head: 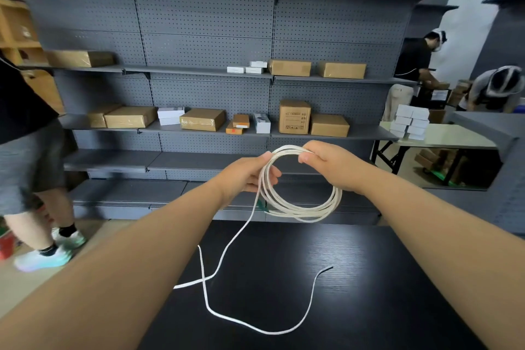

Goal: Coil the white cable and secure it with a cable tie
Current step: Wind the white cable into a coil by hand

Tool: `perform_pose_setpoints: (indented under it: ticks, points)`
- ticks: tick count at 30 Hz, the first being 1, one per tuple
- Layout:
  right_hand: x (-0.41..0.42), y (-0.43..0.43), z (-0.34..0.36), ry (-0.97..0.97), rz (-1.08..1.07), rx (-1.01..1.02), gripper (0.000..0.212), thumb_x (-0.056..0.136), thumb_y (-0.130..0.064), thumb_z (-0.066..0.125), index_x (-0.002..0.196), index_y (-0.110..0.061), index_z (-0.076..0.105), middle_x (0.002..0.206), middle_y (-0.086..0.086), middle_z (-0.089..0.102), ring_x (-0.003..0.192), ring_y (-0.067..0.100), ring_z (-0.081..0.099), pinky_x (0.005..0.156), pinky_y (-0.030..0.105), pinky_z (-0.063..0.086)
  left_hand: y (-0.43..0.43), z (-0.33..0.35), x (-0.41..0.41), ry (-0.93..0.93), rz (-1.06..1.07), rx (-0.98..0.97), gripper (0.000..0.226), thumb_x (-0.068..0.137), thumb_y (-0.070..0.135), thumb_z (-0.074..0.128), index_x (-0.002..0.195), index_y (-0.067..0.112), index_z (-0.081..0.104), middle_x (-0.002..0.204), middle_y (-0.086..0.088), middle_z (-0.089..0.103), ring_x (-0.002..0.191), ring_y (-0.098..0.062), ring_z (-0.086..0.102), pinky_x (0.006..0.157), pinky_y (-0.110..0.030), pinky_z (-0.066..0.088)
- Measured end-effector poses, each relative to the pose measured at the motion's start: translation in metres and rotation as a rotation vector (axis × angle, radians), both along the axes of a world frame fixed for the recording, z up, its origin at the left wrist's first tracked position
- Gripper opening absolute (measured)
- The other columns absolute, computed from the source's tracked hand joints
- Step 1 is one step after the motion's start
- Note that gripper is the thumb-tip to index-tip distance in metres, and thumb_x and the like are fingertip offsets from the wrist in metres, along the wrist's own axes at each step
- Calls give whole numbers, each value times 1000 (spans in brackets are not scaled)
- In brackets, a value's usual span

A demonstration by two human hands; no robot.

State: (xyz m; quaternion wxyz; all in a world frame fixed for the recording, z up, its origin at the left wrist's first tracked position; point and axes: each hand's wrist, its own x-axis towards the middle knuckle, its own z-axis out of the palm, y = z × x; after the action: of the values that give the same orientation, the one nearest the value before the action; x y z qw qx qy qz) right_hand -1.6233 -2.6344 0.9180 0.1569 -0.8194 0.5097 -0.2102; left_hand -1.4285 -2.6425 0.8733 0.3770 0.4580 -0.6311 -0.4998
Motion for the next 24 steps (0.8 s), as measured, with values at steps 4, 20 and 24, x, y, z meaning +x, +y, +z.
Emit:
perform_pose_setpoints:
  ticks: [4,20,24]
  points:
    - [-5,0,5,-20,-15,-6,27,99,-30,37,107,-12,55,103,6,58,96,20,52,83,33,40,-1,-18,2,79,10,95,65,95,57,17,102,15,66,105,-7,69,95,-23,63,89,-34,46]
    - [-11,2,11,-100,-83,-59,31,99,-31,36,103,-6,55,68,-2,42,61,13,39,59,31,33,7,-58,4,-20,78,11,70,60,60,62,111,11,60,46,15,34,52,-11,29,59,-27,33]
    - [-12,-2,10,-168,-86,-55,28,99,-31,35,101,-12,56,70,-4,42,62,11,39,62,30,34,9,-55,-3,263,39,92,43,75,35,66,108,10,55,53,11,32,50,-8,27,56,-21,34]
